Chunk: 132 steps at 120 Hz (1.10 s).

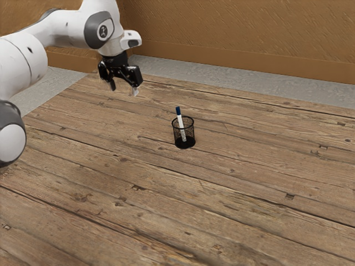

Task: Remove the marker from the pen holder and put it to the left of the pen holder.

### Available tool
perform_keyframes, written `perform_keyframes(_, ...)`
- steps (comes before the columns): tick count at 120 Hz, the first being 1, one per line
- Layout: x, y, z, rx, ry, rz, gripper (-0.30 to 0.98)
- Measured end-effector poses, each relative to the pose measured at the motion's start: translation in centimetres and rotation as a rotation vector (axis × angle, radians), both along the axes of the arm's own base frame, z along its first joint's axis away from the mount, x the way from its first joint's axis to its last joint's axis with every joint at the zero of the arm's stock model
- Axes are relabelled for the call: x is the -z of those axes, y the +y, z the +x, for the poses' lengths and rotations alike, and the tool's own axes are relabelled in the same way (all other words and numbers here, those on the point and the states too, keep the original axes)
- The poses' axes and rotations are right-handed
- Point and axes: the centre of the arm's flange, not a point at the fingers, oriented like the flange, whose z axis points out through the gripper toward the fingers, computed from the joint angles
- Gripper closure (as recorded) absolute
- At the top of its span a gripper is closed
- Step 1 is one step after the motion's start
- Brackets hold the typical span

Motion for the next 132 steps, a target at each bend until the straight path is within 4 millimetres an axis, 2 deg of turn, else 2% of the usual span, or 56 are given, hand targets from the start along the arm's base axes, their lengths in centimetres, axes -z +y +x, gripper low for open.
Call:
perform_keyframes(16, 1.8, -0.4, 3.9, 0.012, -0.138, -0.01, 0.02)
perform_keyframes(31, 5.3, -1.3, 7.8, 0.033, -0.218, -0.023, 0.02)
perform_keyframes(44, 7.0, -3.0, 9.8, 0.058, -0.277, -0.05, 0.02)
perform_keyframes(49, 8.6, -3.5, 10.4, 0.063, -0.28, -0.059, 0.02)
perform_keyframes(63, 12.1, -4.0, 11.4, 0.062, -0.286, -0.066, 0.03)
perform_keyframes(83, 13.7, -5.0, 12.5, 0.066, -0.333, -0.097, 0.03)
perform_keyframes(98, 16.3, -5.6, 12.9, 0.065, -0.334, -0.118, 0.02)
perform_keyframes(114, 16.8, -6.0, 13.1, 0.064, -0.351, -0.128, 0.04)
perform_keyframes(132, 16.8, -6.0, 13.3, 0.062, -0.37, -0.131, 0.13)
